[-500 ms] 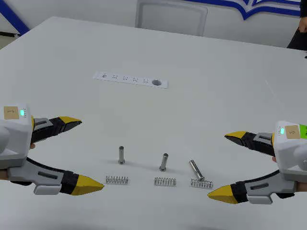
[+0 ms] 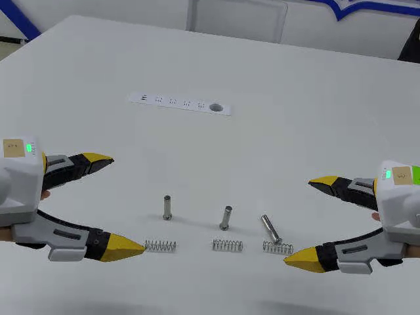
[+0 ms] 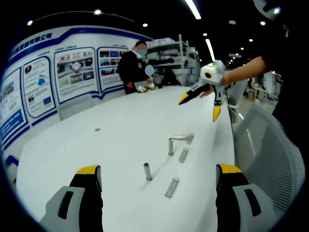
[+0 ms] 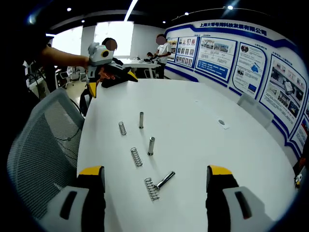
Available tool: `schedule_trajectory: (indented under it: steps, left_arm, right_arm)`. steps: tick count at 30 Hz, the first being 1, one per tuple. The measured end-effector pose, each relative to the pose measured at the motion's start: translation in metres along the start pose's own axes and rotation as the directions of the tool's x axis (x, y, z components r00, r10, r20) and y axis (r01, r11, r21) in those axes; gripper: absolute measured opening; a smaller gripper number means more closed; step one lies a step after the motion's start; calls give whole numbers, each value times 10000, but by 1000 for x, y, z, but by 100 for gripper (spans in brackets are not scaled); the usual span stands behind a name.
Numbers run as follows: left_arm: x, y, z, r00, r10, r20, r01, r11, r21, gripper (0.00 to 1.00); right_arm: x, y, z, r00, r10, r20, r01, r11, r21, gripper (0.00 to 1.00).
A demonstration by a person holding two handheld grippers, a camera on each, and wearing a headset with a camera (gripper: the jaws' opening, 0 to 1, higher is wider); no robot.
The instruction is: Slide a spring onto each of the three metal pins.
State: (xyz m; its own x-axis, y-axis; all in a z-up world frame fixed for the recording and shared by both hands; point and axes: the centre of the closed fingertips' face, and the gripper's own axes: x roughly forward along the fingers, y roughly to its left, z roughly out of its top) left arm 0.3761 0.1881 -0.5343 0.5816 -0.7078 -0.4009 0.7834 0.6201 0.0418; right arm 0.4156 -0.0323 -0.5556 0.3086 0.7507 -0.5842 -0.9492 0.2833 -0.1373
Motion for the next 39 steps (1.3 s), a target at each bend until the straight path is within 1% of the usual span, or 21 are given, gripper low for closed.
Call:
schedule_trajectory:
  steps: [9,17,21,26,29,34,36,39]
  left_arm:
    - [5,0,0,10000,-55,39,55,10000,-75,100]
    - [8,-1,-1,9999,-137,-3,137,9999,-2,100]
    - [7,1,-3,10000,-73,-15,73,10000,-23,100]
    - [6,3,-2,9999,40,103,-39,9999,-113,100]
    - [5,4,-3,9999,93,97,-92,9998,-153,100]
    - [5,5,-5,9997,161,176,-156,9994,-310,100]
    - [5,5,-6,9997,187,181,-181,9992,-368,100]
    - [4,5,-7,9997,171,160,-165,9991,-387,100]
  right_arm:
    - [3,-2,-2,10000,-6,-34,6,10000,79,86]
    - [9,-7,-4,10000,-58,-32,59,9997,238,81]
    - [12,-9,-2,9999,-91,55,89,9993,362,79]
    - [18,-13,-2,9998,-153,113,147,9985,531,76]
    - [23,-13,-3,9999,-150,36,148,9977,655,74]
    - [32,-18,-10,9997,-169,-191,186,9957,912,71]
    - [36,-17,-15,9986,-157,-497,213,9933,1133,68]
    - [41,-17,-16,9983,-147,-563,218,9917,1265,65]
